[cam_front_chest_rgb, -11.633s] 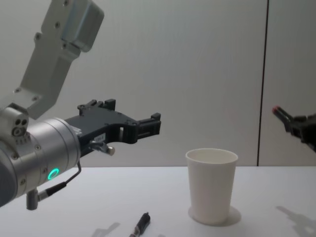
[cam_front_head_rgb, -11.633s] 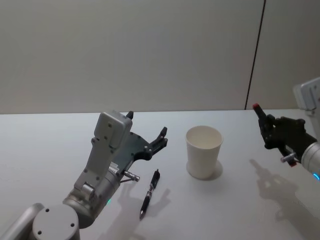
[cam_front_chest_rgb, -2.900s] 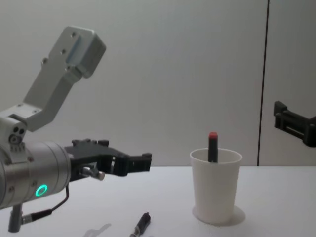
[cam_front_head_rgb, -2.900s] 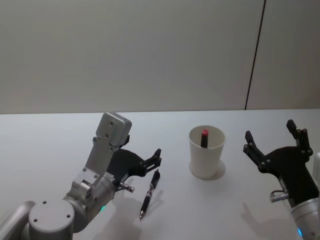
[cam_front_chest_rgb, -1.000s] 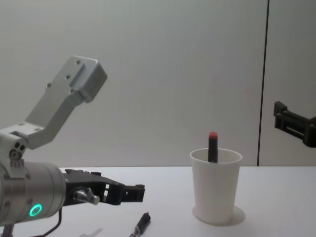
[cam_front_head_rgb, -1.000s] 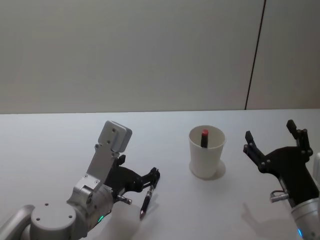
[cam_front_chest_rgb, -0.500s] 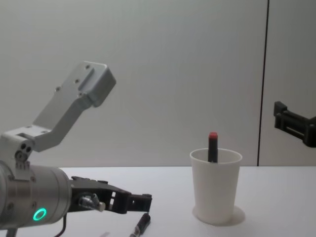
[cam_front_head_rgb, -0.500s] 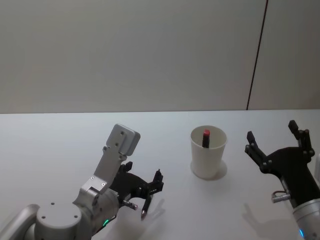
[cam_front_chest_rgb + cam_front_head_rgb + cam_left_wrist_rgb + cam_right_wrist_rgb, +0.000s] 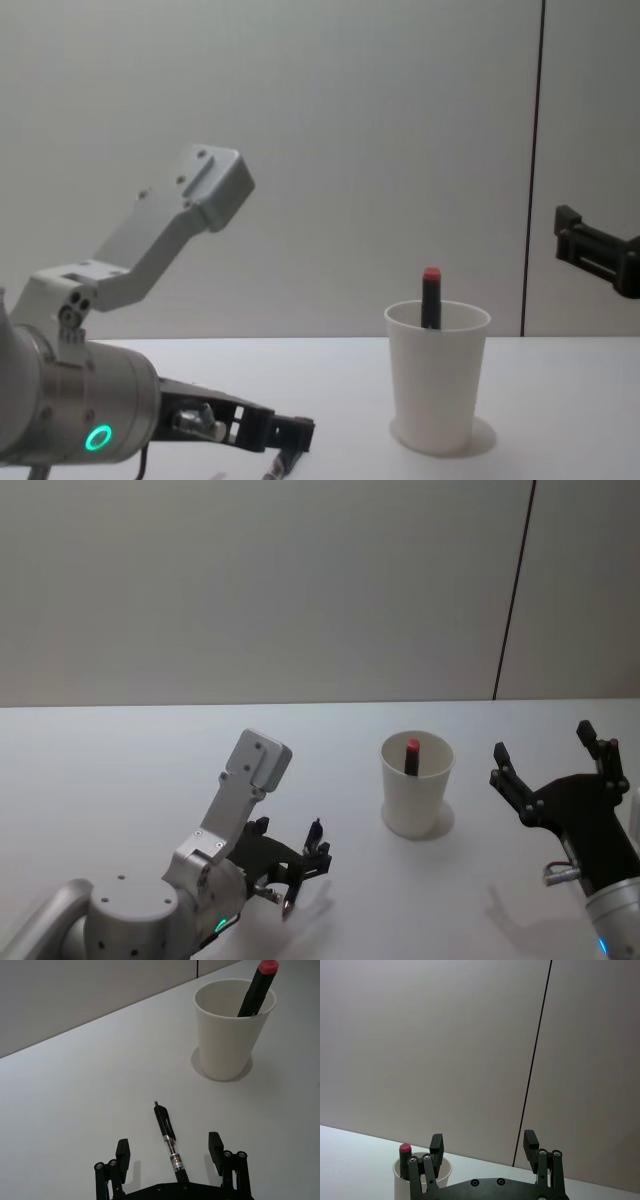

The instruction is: Place the pen into the pen holder.

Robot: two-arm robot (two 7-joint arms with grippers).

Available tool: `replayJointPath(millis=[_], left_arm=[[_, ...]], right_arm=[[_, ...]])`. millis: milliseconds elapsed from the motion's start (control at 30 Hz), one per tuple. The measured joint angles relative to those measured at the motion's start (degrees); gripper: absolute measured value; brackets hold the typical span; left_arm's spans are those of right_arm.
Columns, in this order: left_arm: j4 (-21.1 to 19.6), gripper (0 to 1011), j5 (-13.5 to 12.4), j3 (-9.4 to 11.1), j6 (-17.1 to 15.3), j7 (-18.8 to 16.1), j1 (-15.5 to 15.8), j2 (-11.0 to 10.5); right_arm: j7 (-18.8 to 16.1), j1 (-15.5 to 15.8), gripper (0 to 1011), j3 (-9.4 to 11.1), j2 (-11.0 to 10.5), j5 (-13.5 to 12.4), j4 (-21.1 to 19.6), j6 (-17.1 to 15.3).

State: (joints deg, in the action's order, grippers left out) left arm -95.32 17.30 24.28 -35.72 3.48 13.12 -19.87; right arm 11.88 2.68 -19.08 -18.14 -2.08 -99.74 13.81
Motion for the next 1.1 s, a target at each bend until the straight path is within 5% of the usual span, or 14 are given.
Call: replayJointPath(millis=[1100], left_arm=[[4.82, 1004, -1.76, 0.57, -2.78, -0.76, 0.85, 2.67]], right_arm=[[0.00, 0.00, 1002, 0.00, 0.00, 0.00, 0.00, 0.00]])
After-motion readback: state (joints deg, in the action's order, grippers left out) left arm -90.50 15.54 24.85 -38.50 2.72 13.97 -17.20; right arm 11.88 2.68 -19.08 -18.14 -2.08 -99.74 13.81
